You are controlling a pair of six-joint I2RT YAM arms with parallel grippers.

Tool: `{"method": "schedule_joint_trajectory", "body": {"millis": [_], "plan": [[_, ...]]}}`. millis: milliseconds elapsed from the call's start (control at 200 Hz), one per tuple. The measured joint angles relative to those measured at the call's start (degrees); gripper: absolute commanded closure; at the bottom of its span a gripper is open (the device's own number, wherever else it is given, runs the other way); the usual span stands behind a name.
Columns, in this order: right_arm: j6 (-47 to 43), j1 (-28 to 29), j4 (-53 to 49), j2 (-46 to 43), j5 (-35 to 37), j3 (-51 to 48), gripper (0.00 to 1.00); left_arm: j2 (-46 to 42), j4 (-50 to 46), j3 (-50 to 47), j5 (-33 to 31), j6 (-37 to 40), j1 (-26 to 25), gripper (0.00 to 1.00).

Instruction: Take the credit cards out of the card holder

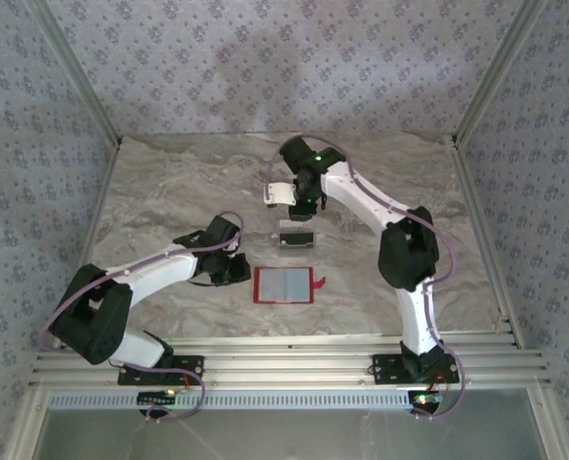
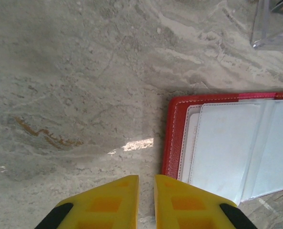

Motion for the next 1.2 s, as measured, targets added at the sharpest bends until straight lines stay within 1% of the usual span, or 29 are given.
{"method": "schedule_joint_trajectory", "body": {"millis": [160,300,445,565,655,715,750,825,984,1069,1199], "plan": [[5.46,0.0,6.19,-7.74,-0.31,-5.77,0.7,1.31,0.44,0.0,1.68,0.02,0.0,0.86],[16.59,0.37,14.36,-13.9,-1.31,-14.6,0.7,2.08,1.22,0.0,3.45,0.22,0.0,0.88],[33.46,1.73,23.5,-19.91,-1.29,-25.88,0.76,4.26,2.36,0.0,5.2,0.2,-0.07,0.89],[47.76,3.19,30.08,-24.57,-1.27,-34.38,0.77,5.16,3.13,0.0,6.27,0.13,-0.66,0.9],[57.72,4.52,32.7,-27.69,-0.63,-39.19,0.78,5.33,3.76,0.0,6.58,-0.28,-1.44,0.9],[64.02,5.38,33.51,-29.16,-0.42,-41.44,0.81,5.33,4.07,0.0,6.97,-0.59,-1.84,0.91],[67.3,5.79,33.55,-29.64,-0.44,-42.32,0.83,5.33,4.26,0.0,7.17,-0.74,-1.97,0.91],[74.84,6.6,33.48,-30.01,-0.46,-43.87,0.83,5.33,4.94,0.0,7.41,-1.18,-2.32,0.91],[88.5,8.55,33.22,-29.88,-3.3,-46.84,0.82,5.33,5.81,-0.09,7.52,-2.03,-2.6,0.91],[93.13,10.99,33.27,-28.76,-4.79,-47.76,0.8,5.29,5.81,-0.2,7.3,-2.47,-2.6,0.91],[98.42,14.91,33.66,-24.5,-6.82,-47.8,0.79,4.98,6.56,-0.92,7.3,-3.3,-2.45,0.92]]}}
